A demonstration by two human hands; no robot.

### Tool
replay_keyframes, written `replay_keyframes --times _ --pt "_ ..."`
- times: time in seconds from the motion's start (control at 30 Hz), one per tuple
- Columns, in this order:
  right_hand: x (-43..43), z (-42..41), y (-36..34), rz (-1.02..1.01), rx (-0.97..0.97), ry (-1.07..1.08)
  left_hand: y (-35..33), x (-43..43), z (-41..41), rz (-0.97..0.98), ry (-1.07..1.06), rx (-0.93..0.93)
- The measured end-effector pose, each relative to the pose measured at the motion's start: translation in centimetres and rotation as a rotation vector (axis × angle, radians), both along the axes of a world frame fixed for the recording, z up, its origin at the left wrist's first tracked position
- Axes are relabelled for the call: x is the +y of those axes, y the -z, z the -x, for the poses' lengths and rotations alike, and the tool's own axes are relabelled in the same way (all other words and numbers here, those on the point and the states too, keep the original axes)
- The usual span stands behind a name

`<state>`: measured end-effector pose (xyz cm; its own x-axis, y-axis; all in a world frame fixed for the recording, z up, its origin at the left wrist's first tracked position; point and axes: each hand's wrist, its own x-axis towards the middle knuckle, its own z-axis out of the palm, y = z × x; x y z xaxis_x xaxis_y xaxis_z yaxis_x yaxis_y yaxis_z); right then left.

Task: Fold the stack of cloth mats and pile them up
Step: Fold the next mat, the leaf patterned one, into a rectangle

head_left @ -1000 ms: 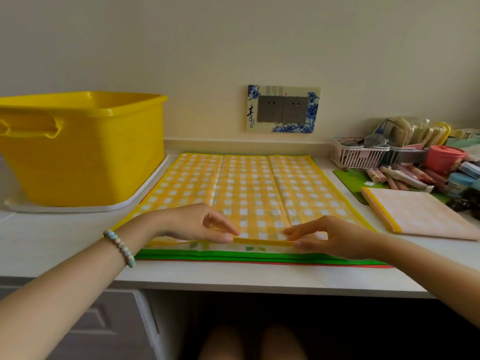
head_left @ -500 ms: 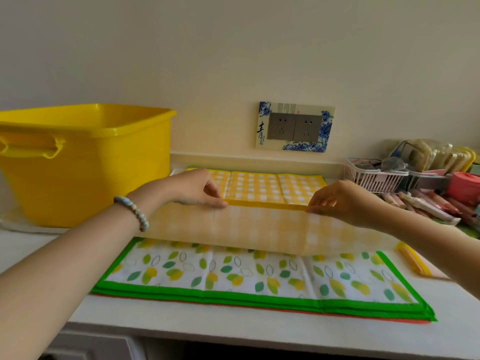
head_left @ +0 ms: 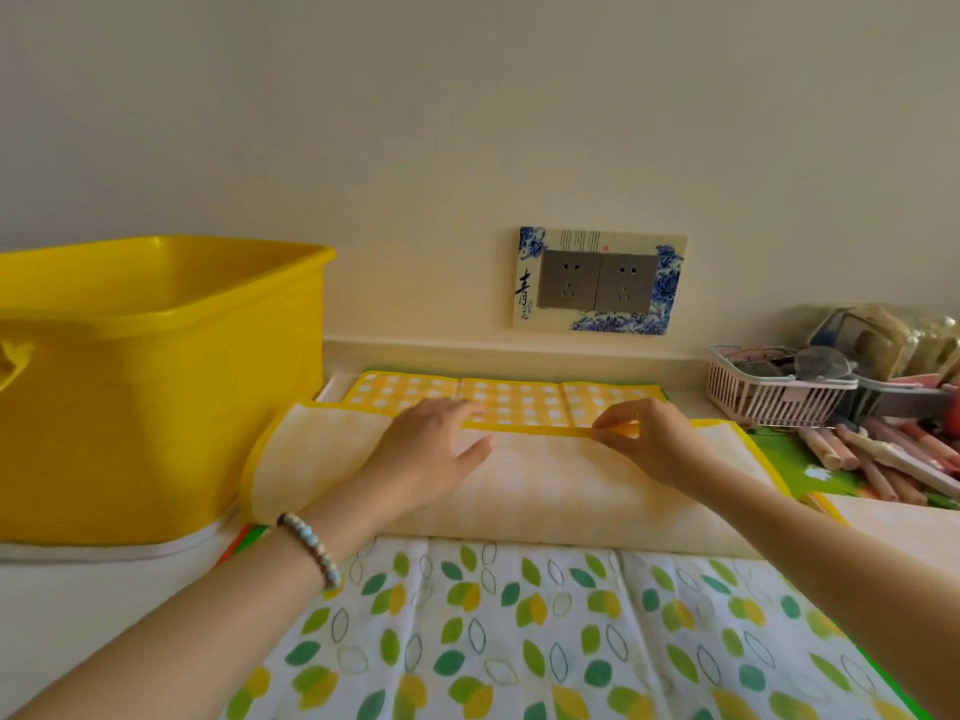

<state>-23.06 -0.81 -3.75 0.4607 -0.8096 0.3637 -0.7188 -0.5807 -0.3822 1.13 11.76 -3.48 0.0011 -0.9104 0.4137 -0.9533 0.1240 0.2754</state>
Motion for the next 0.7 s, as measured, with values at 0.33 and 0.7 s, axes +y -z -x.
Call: replay_keyframes --times 0.33,0.7 --pt "-3.0 -1.7 3.6 -0.056 0.063 0.093 5.1 -1.5 0.3 -0.345 0.051 -0.086" --pt "3.0 -7.1 5.0 -0.001 0.037 -0.065 7.9 -1.7 0.5 -0.409 -0.040 -0.095"
